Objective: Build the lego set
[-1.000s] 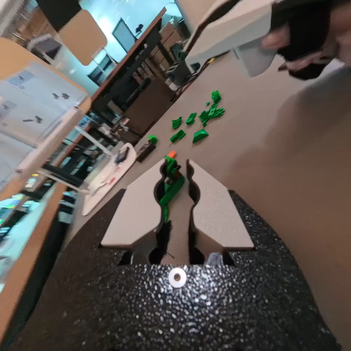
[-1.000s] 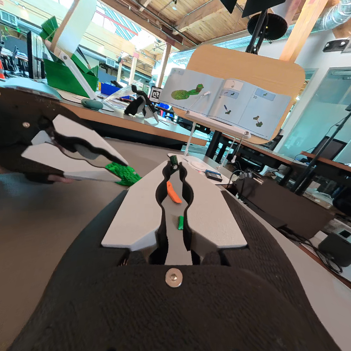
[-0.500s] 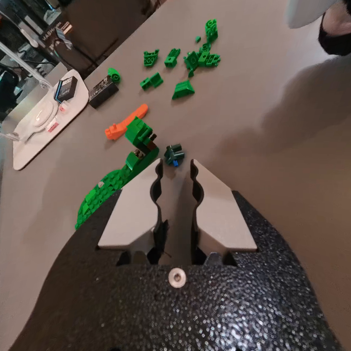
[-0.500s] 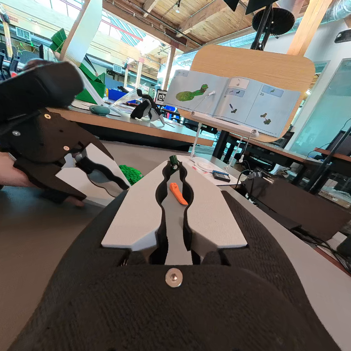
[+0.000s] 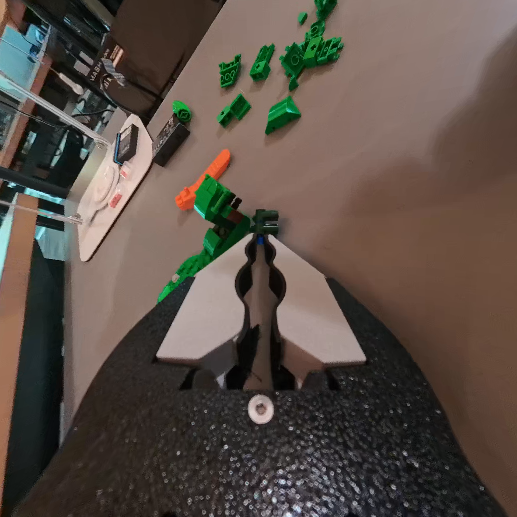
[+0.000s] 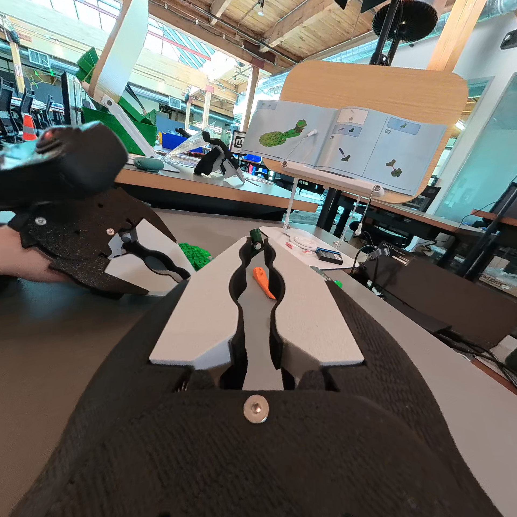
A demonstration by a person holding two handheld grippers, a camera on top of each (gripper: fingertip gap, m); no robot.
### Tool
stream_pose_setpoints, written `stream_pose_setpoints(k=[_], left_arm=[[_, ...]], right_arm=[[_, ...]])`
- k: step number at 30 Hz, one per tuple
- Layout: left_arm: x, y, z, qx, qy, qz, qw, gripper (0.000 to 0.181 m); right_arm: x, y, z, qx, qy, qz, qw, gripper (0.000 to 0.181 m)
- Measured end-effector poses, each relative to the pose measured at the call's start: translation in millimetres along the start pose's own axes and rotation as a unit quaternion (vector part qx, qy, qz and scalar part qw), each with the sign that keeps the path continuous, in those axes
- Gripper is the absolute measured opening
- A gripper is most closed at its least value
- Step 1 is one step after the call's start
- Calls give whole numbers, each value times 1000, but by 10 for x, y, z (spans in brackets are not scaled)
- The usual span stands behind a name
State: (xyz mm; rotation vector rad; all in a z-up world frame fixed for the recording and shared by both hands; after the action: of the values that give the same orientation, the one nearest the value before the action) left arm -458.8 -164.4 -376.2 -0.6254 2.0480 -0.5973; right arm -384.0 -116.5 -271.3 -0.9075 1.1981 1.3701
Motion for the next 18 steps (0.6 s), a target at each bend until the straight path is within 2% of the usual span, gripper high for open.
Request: stream_pose_setpoints(k=[4, 5, 7, 8, 9, 13, 15, 18], left_arm=[[-68, -119, 141, 72, -94, 42, 992, 3], [-107, -170, 237, 115, -138, 58, 982, 2], [-159, -289, 521, 243, -222, 70, 942, 2], [-138, -350, 624, 293, -244, 57, 923, 3], [-107, -402, 659, 317, -249, 42, 914, 3], [98, -556, 562, 303, -196, -52, 931, 2], [125, -604, 592, 317, -212, -81, 921, 2], [67, -605, 678, 351, -271, -70, 894, 2]], right_arm=[[-15, -32, 11, 4, -7, 3, 1000, 6], [-14, -40, 22, 6, -8, 3, 1000, 6], [-12, -57, 62, 16, -7, 3, 1000, 6], [-15, -66, 77, 19, -3, 4, 1000, 6], [-24, -74, 82, 19, 0, 6, 1000, 6], [-25, -66, 69, 14, 2, 7, 1000, 7], [-22, -62, 53, 11, -1, 6, 1000, 7], [-33, -76, 49, 11, -3, 7, 1000, 6]])
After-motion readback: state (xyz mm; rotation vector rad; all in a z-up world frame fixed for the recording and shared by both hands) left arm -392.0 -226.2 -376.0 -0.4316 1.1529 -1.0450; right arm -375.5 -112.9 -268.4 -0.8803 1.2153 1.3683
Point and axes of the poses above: each gripper's, where its closed fingertips meet, y out along the fingers, x out of its underside, z = x × y across the jaws, the point moved 1 cm from there along -y, back along the fingers, and after that the axes turned 7 degrees about x, right-handed, at the moved point
